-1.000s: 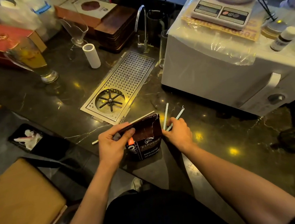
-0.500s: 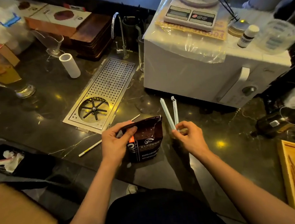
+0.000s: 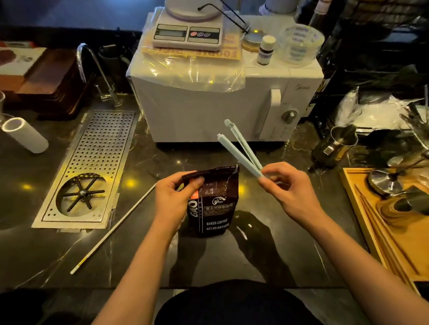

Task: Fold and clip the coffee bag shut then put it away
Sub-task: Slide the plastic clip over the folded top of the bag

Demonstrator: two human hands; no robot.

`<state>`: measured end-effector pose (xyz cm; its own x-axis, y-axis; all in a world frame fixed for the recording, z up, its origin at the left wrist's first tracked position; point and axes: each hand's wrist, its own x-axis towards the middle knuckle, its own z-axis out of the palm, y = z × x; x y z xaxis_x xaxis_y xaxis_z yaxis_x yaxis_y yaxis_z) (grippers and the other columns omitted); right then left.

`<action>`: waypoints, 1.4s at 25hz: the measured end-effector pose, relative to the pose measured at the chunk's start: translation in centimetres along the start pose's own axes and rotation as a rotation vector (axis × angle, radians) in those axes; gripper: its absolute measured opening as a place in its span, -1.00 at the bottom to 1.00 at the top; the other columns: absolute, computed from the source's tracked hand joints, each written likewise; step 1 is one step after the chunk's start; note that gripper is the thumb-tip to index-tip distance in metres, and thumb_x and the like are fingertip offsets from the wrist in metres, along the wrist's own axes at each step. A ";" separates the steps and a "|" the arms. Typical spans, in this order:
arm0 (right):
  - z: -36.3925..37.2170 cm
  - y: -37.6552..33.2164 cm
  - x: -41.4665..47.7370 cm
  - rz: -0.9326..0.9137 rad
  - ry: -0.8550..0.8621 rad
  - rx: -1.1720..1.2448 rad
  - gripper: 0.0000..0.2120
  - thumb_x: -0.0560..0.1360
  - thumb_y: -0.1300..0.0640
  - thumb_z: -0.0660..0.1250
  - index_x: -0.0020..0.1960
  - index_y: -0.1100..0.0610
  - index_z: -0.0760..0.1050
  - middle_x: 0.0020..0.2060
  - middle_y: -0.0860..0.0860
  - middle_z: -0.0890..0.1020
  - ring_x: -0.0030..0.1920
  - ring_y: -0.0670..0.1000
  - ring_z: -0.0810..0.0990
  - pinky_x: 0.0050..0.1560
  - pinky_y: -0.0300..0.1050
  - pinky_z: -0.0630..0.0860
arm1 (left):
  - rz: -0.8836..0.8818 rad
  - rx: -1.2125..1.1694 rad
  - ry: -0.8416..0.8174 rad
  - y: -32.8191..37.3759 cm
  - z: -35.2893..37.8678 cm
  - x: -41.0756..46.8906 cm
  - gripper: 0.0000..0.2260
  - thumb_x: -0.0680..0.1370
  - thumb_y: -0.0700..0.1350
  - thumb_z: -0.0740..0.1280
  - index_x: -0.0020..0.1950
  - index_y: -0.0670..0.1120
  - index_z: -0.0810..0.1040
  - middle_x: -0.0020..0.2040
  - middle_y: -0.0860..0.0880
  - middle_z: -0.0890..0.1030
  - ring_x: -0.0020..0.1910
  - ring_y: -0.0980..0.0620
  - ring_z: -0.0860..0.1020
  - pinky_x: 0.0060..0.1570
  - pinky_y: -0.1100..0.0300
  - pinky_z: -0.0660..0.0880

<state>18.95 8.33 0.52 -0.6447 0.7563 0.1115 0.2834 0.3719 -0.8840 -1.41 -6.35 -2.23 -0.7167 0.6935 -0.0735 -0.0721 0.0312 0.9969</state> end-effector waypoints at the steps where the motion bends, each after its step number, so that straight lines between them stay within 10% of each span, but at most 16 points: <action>1: -0.6 0.0 -0.2 -0.014 0.007 0.003 -0.88 0.49 0.19 0.43 0.02 0.13 0.65 -0.03 -0.02 0.63 -0.09 -0.01 0.62 -0.10 -0.16 0.61 | -0.002 -0.005 -0.025 0.0 0.6 0.3 -0.77 0.44 -0.31 0.47 -0.14 0.04 0.71 -0.19 -0.01 0.73 -0.13 0.00 0.68 -0.08 0.09 0.60; 15: -2.2 1.2 -1.3 0.097 0.042 0.120 -0.86 0.50 0.22 0.40 0.04 0.09 0.66 -0.06 -0.02 0.70 -0.08 -0.07 0.62 -0.07 -0.20 0.59 | -0.073 -0.053 -0.227 0.5 5.0 0.5 -0.77 0.46 -0.36 0.42 -0.04 -0.04 0.68 -0.14 0.01 0.74 -0.10 0.06 0.70 -0.15 0.22 0.61; 35: -3.2 1.4 -0.2 0.114 -0.056 0.155 -0.70 0.47 0.26 0.43 0.19 0.11 0.58 0.03 -0.04 0.69 0.08 -0.08 0.66 0.07 -0.16 0.62 | -0.090 -0.045 -0.161 -0.5 5.0 0.6 -0.80 0.45 -0.29 0.45 0.01 -0.04 0.67 0.12 -0.16 0.66 0.09 -0.08 0.66 0.14 -0.09 0.59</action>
<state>21.74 10.47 0.77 -0.6543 0.7561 -0.0145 0.2470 0.1955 -0.9491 1.65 -2.40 -2.59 -0.5858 0.7958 -0.1537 -0.1650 0.0686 0.9839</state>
